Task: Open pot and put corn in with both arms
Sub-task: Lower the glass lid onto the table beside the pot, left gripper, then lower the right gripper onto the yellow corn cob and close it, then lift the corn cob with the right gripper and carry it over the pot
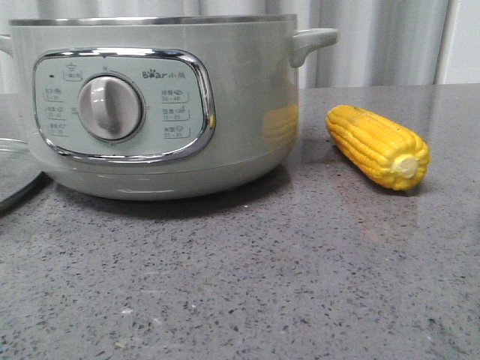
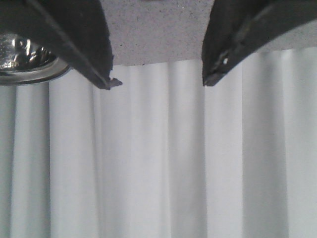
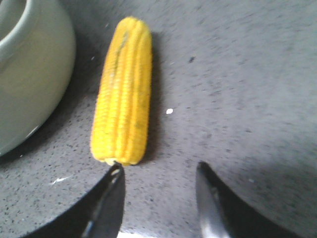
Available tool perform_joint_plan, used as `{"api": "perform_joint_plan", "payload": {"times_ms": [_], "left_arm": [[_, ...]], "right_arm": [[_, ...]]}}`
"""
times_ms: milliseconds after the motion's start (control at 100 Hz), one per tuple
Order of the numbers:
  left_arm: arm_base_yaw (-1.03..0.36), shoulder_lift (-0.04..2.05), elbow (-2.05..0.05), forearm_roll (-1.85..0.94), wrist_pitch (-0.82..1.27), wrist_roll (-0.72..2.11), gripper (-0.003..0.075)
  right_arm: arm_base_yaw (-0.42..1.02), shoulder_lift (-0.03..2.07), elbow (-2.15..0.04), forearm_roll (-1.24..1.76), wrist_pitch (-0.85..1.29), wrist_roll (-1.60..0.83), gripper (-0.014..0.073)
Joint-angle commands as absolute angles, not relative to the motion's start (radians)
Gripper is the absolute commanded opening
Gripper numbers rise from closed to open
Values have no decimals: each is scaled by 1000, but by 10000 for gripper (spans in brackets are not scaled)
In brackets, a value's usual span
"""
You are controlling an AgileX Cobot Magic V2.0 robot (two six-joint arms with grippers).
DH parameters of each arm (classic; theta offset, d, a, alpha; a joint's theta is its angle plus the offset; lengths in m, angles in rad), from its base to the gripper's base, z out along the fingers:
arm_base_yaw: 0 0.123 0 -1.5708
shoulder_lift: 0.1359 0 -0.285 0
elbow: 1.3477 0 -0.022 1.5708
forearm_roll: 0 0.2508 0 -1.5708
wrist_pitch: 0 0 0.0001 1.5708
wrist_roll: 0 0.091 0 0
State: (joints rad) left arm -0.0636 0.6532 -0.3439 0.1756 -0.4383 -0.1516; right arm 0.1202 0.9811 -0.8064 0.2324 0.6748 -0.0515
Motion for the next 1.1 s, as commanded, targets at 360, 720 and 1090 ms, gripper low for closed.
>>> {"api": "perform_joint_plan", "payload": {"times_ms": [360, 720, 1090], "left_arm": [[-65, 609, -385, 173, -469, -158, 358], [-65, 609, -385, 173, -469, -158, 358], [-65, 609, -385, 173, -475, -158, 358]], "right_arm": [[196, 1346, -1037, 257, 691, -66, 457], [265, 1458, -1072, 258, 698, -66, 455], [263, 1465, -1072, 246, 741, -66, -71]]}}
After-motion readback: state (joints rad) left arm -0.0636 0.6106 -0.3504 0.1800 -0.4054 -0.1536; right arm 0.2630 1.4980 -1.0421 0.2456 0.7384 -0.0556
